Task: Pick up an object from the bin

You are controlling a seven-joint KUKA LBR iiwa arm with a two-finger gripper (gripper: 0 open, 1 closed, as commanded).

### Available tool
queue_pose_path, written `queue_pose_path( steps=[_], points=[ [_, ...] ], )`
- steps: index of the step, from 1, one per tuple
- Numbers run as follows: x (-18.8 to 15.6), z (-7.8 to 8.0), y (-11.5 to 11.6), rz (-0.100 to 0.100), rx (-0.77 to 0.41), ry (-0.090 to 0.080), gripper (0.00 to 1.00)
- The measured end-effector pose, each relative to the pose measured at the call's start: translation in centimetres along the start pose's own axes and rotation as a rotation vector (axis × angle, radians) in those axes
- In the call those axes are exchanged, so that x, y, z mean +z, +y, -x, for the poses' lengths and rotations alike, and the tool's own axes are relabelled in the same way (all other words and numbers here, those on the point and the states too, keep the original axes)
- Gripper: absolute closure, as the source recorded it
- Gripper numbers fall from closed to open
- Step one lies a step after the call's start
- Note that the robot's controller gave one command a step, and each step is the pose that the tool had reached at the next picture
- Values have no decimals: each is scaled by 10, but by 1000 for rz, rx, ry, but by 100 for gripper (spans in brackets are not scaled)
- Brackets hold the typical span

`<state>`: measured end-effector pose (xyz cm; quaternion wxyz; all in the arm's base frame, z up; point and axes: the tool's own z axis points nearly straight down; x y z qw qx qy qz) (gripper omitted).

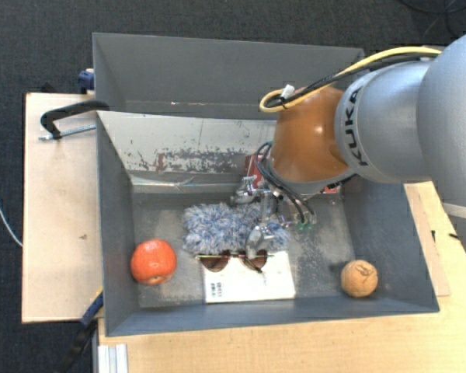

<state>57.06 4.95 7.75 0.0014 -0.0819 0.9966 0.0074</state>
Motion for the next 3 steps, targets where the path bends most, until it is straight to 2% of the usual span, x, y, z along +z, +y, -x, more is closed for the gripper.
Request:
queue_pose_path(
  steps=[1,3],
  points=[
    [-2,11,15,-16,0,-11,100],
    [-4,11,15,-16,0,-8,100]
  ],
)
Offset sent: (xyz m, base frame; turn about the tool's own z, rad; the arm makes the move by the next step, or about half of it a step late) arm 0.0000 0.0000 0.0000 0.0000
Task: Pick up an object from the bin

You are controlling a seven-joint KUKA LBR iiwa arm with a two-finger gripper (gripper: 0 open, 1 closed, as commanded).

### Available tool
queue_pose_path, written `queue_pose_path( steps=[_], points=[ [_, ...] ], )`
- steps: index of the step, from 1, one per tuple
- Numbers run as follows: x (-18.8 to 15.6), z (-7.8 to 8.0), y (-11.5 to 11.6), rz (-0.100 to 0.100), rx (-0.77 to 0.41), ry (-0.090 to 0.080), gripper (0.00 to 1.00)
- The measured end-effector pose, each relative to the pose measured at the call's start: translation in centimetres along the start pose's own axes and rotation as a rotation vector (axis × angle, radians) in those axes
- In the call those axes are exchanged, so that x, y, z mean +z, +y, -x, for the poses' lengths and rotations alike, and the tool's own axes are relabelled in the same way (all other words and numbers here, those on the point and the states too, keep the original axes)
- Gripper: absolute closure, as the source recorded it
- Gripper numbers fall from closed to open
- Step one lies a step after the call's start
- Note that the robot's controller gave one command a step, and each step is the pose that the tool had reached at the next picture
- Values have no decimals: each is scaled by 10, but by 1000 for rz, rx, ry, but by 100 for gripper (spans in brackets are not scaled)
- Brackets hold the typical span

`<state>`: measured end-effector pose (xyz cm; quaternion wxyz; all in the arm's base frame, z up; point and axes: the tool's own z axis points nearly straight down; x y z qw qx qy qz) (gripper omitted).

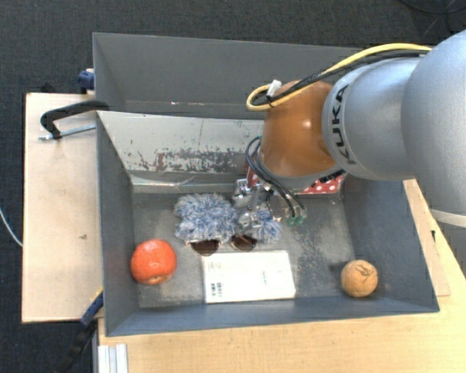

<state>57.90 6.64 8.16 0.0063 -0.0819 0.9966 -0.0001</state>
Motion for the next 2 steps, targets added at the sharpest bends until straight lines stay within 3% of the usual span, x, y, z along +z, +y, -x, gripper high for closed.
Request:
queue_pose_path(
  steps=[2],
  points=[
    [-24,-1,1,2,-1,7,100]
  ],
)
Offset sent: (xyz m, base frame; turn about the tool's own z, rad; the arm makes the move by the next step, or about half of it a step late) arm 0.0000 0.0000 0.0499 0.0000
